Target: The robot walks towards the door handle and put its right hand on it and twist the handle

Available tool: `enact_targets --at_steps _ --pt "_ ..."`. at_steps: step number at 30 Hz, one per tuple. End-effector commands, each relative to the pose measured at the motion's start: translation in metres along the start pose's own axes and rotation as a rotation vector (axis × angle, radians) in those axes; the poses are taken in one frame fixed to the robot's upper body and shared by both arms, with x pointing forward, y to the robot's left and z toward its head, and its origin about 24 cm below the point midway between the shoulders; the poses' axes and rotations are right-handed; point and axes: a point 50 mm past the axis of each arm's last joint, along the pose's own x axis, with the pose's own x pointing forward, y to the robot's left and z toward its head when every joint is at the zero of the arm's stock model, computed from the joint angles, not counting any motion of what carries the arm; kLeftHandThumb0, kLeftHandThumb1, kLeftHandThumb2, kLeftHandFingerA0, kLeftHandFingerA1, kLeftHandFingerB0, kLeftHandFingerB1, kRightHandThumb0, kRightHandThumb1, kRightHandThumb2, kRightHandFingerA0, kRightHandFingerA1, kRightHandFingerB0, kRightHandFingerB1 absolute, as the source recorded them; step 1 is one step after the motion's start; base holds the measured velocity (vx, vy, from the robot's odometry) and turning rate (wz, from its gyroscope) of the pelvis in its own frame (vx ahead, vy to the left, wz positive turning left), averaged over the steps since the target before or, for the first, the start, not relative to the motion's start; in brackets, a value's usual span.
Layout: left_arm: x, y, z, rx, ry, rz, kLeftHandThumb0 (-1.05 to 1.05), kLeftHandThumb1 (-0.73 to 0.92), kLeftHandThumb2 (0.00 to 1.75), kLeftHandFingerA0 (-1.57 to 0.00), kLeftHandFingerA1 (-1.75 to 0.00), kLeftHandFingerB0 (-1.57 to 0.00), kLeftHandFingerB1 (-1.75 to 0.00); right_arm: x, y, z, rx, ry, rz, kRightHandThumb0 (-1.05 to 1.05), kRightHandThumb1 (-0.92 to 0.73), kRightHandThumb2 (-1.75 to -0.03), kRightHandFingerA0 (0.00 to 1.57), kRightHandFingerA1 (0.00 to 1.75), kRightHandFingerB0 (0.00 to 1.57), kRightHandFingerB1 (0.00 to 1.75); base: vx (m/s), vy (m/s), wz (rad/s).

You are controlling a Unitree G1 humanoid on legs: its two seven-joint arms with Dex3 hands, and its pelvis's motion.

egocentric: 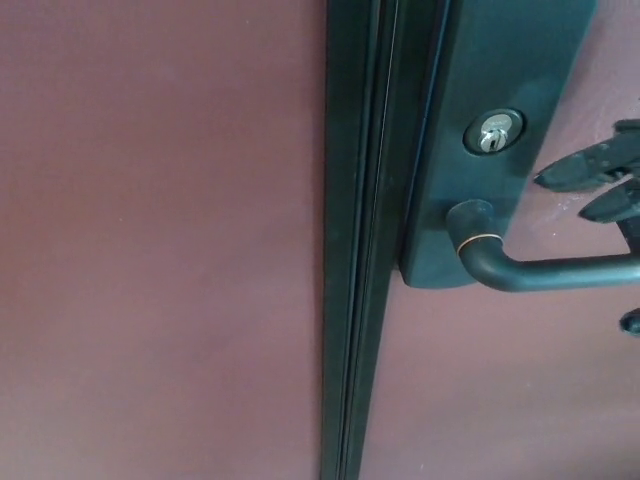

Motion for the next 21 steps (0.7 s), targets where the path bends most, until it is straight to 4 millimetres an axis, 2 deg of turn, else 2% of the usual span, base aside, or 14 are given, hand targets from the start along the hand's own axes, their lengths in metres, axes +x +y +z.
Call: enact_targets --at_steps 1,21 --pt "-0.001 -0.001 -0.005 0.001 0.013 -0.010 -0.24 0.52 0.57 -0.78 -0.69 -0.61 -0.63 0.008 0.001 -0.002 0.009 0.063 0.090 -0.52 -0.42 -0.78 0.40 0.54 0.28 0.45 0.00 0.000 0.00" --pt "-0.001 0.002 -0.004 0.013 0.010 -0.008 -0.25 0.53 0.56 -0.78 -0.68 -0.60 -0.62 0.015 -0.016 -0.002 -0.134 0.174 0.212 -0.51 -0.42 -0.78 0.39 0.53 0.29 0.46 0.00 0.000 0.00"
